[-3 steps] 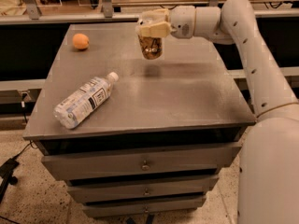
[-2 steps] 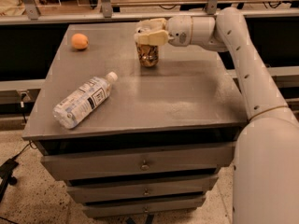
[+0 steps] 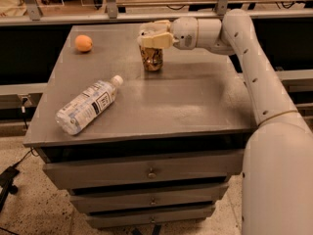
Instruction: Place orange can upright
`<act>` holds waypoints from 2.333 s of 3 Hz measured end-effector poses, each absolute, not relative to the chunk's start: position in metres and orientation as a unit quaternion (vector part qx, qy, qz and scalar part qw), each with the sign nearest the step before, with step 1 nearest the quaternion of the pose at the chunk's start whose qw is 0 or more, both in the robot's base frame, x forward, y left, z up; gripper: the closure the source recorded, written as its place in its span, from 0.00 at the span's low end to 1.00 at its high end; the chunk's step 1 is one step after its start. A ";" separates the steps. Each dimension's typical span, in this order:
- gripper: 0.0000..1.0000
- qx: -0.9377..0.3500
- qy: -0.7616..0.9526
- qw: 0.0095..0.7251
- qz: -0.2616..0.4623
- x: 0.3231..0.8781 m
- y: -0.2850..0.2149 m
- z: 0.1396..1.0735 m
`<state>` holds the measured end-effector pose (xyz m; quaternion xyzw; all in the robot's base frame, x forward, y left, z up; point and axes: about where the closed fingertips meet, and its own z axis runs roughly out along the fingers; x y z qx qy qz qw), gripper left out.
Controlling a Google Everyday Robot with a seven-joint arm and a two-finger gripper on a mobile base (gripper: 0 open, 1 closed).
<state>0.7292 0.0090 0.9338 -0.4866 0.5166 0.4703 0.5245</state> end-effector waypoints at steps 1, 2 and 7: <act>0.31 -0.488 0.515 0.523 0.473 0.729 0.014 0.934; 0.08 -0.489 0.514 0.521 0.474 0.728 0.018 0.934; 0.00 -0.564 0.569 0.527 0.283 0.683 -0.020 1.025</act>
Offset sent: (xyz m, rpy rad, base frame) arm -0.0004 0.0042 0.0000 0.0004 0.0006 0.0062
